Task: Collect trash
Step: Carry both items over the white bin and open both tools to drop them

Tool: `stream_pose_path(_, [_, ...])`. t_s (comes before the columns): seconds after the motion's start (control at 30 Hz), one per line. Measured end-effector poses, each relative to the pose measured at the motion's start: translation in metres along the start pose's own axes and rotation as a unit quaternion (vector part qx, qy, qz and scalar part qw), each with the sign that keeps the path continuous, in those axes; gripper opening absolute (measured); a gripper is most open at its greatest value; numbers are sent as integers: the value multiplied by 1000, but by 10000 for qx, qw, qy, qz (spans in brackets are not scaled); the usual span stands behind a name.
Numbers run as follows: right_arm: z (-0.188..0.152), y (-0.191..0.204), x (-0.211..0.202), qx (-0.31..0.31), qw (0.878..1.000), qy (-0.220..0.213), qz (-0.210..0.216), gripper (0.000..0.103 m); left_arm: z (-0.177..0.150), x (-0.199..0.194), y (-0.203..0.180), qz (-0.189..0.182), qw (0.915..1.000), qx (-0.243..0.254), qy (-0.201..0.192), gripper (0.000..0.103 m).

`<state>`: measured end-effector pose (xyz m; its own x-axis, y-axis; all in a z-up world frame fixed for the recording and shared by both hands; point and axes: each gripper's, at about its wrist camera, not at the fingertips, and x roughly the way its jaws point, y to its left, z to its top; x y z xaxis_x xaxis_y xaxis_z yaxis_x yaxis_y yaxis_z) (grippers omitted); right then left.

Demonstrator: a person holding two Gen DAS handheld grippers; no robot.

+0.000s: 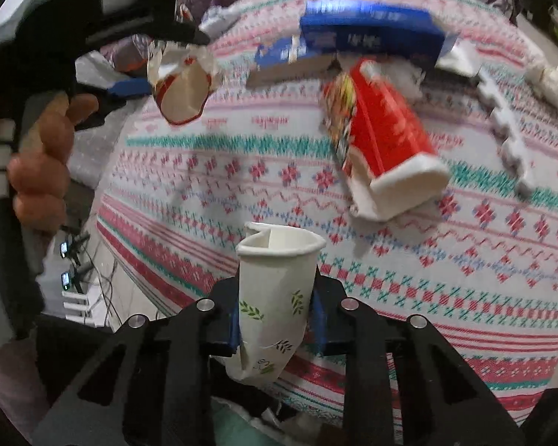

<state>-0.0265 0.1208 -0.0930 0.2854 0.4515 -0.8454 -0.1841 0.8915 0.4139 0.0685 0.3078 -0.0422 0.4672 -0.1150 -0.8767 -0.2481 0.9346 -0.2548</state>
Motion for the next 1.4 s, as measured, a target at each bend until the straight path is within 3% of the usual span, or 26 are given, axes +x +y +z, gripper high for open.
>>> stream_pose_path(0.27, [43, -21, -72, 198, 9923, -1203, -215, 27, 3, -40, -33, 315, 9944, 408, -921, 58])
stream_pose_path(0.37, [63, -29, -106, 190, 9825, -1799, -433, 27, -2, -60, -48, 388, 9898, 556, -1251, 58])
stream_pose_path(0.53, [78, -44, -134, 186, 9667, -2407, -850, 27, -16, -78, -81, 405, 9831, 827, -1584, 59])
stream_pose_path(0.73, [79, -74, -164, 224, 9494, -2816, -1369, 28, -34, -96, -127, 332, 9706, 1072, -2130, 59])
stream_pose_path(0.97, [84, -107, -204, 199, 9228, -3287, -1998, 28, -50, -109, -179, 72, 9606, 1246, -2483, 59])
stream_pose_path(1.4, [77, -184, -243, 763, 8900, -3594, -2702, 28, -81, -93, -278, -192, 9488, 1900, -2515, 60])
